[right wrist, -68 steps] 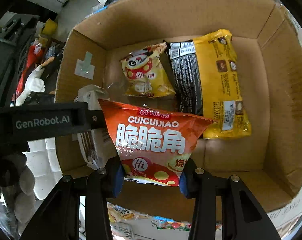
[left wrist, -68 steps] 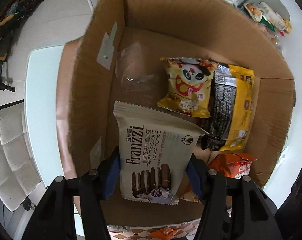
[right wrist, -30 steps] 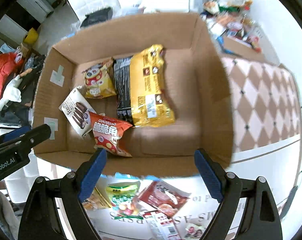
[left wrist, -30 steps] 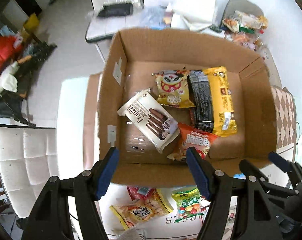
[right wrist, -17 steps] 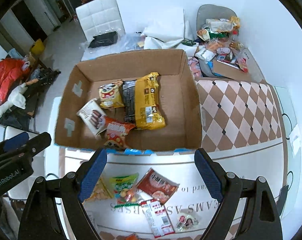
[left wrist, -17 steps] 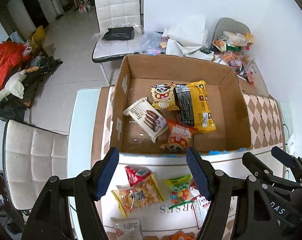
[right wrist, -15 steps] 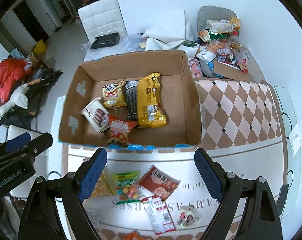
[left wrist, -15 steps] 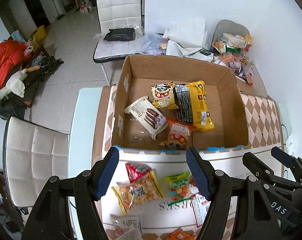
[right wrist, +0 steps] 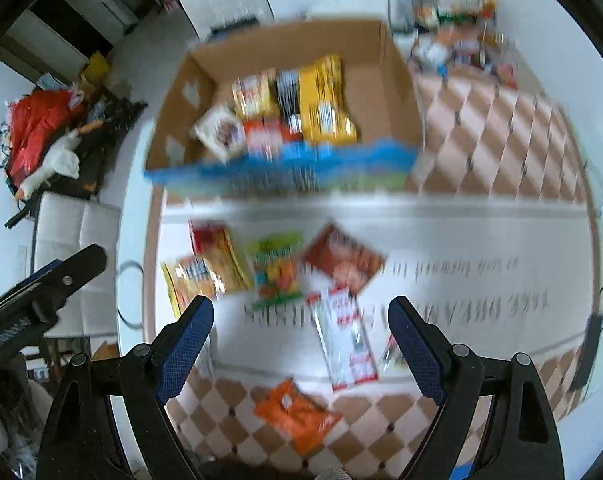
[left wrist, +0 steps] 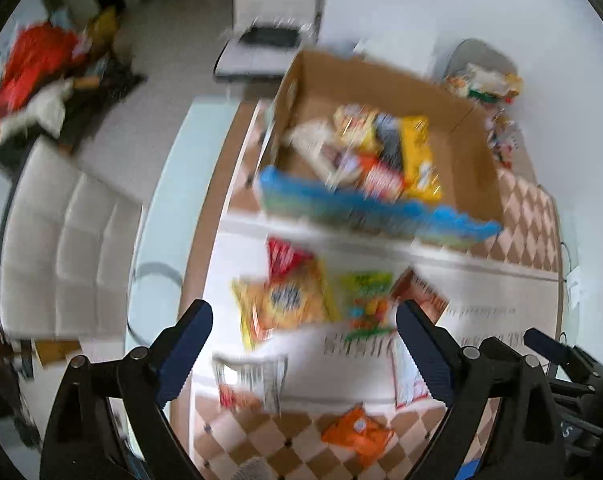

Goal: Organize snacks
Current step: 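Withdraw both tools from the box toward the remaining snacks, then grasp the cranberry oat cookie pack with the left tool while the right tool grasps the red-white spicy strip pack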

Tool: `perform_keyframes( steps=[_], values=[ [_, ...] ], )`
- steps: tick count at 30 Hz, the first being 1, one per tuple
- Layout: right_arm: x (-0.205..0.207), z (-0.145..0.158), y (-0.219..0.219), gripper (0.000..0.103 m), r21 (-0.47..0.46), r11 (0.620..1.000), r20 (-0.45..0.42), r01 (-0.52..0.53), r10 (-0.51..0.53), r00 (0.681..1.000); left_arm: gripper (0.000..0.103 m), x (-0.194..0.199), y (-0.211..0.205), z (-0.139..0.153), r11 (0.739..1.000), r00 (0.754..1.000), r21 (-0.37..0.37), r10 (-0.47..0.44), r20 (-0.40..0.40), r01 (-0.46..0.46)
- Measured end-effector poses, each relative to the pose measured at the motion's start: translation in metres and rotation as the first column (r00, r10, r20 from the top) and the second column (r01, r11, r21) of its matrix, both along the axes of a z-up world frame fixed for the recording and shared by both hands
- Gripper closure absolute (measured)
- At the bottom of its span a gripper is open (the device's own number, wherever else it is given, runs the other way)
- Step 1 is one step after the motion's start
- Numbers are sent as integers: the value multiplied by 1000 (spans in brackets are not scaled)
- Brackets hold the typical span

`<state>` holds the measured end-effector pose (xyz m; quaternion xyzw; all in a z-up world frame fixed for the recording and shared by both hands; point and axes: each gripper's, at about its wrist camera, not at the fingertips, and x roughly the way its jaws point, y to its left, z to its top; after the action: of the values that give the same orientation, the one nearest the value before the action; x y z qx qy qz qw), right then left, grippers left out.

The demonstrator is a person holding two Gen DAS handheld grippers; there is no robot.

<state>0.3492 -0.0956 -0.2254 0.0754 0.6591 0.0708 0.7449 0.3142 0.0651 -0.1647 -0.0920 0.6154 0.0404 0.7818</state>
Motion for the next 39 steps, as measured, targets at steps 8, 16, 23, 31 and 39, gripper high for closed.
perform_keyframes(
  steps=[8, 16, 23, 31, 39],
  values=[
    [-35, -98, -8, 12, -46, 999, -192, 16, -25, 981, 9, -54, 31, -106, 997, 961, 31, 77, -267, -72],
    [-44, -157, -15, 12, -90, 995, -279, 35, -59, 958, 9, -73, 33, -178, 997, 907, 21, 75, -415, -73],
    [-45, -184, -16, 12, -114, 993, -303, 35, -69, 951, 7, -77, 27, -212, 998, 885, 13, 57, -461, -57],
    [-31, -203, -3, 12, -139, 990, -297, 1, -43, 954, 9, -79, 22, -224, 998, 893, 15, 63, -445, -63],
    [-38, -201, 18, 46, -206, 978, -246, -24, -28, 969, 27, -82, 17, -212, 996, 915, 40, 89, -393, -80]
  ],
)
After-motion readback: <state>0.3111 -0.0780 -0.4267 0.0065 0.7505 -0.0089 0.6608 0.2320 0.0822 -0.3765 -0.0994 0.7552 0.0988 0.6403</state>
